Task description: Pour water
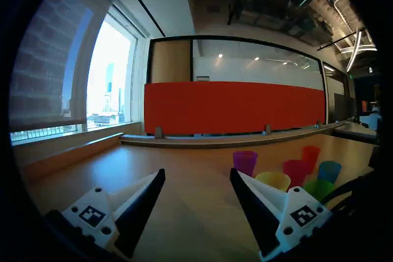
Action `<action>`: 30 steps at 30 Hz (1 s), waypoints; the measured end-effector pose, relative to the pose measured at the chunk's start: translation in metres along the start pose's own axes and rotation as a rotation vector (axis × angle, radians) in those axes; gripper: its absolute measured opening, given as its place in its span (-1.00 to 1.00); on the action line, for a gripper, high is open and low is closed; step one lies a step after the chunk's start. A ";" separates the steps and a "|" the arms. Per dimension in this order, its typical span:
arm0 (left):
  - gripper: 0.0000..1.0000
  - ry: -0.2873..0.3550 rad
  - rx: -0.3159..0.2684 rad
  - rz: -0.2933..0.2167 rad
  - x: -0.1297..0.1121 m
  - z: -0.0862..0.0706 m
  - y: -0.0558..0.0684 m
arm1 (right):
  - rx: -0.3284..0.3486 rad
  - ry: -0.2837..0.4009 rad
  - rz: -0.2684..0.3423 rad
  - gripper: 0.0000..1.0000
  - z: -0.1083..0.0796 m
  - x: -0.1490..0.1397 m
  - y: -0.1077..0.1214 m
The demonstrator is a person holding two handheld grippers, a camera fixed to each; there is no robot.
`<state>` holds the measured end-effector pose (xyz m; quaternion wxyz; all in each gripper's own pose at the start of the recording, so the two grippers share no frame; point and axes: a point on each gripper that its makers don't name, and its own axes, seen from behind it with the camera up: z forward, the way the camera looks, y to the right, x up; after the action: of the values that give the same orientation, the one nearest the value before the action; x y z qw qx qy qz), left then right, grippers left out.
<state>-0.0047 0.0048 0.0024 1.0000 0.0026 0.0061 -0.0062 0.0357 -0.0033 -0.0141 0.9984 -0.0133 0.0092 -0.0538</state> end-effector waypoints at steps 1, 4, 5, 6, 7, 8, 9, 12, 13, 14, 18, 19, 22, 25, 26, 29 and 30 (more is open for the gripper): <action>0.96 0.000 0.000 0.000 0.000 0.000 0.000 | 0.000 0.005 0.006 0.99 0.002 0.000 -0.001; 0.96 0.000 0.000 0.000 0.000 0.000 0.000 | 0.004 0.023 0.018 0.99 0.007 -0.002 -0.006; 0.96 0.000 0.000 0.001 0.000 0.000 0.000 | 0.008 0.029 0.020 0.99 0.009 -0.002 -0.008; 0.96 0.000 0.000 0.001 0.000 0.000 0.000 | 0.014 0.035 0.023 0.99 0.010 -0.003 -0.010; 0.96 0.000 0.000 0.000 0.000 0.000 0.000 | 0.023 0.041 0.025 0.99 0.011 -0.005 -0.012; 0.96 0.000 0.000 0.000 0.000 0.000 0.000 | 0.032 0.046 0.027 0.99 0.012 -0.006 -0.014; 0.96 0.000 0.000 0.000 0.000 0.000 0.000 | 0.035 0.048 0.032 0.99 0.013 -0.008 -0.014; 0.96 0.000 0.000 0.000 0.000 0.000 0.000 | 0.037 0.048 0.052 0.99 0.016 -0.016 -0.012; 0.96 0.000 0.000 0.000 0.000 0.000 0.000 | 0.034 0.046 0.060 0.99 0.016 -0.020 -0.011; 0.96 0.000 0.000 0.000 0.000 0.000 0.000 | 0.032 0.044 0.068 0.99 0.017 -0.023 -0.009; 0.96 0.000 0.000 0.000 -0.001 0.000 0.000 | 0.037 0.043 0.087 0.99 0.016 -0.032 -0.007; 0.96 0.000 0.000 0.000 -0.001 0.000 0.000 | 0.036 0.045 0.092 0.99 0.016 -0.034 -0.006; 0.96 0.000 0.000 0.000 -0.001 0.000 0.000 | 0.034 0.050 0.108 0.99 0.016 -0.036 -0.004; 0.96 0.000 0.000 0.000 0.000 0.000 0.000 | 0.035 0.052 0.129 0.99 0.016 -0.035 -0.002; 0.96 0.000 0.000 0.001 0.000 0.001 0.000 | 0.035 0.052 0.136 0.99 0.016 -0.035 -0.002; 0.96 0.000 0.000 0.000 0.000 0.001 -0.001 | 0.037 0.051 0.151 0.99 0.017 -0.036 0.000; 0.96 0.000 0.000 0.000 0.000 0.001 -0.001 | 0.037 0.051 0.150 0.99 0.018 -0.037 0.001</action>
<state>-0.0051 0.0043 0.0031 1.0000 0.0026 0.0063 -0.0063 -0.0008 0.0022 0.0041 0.9992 0.0071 0.0345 0.0208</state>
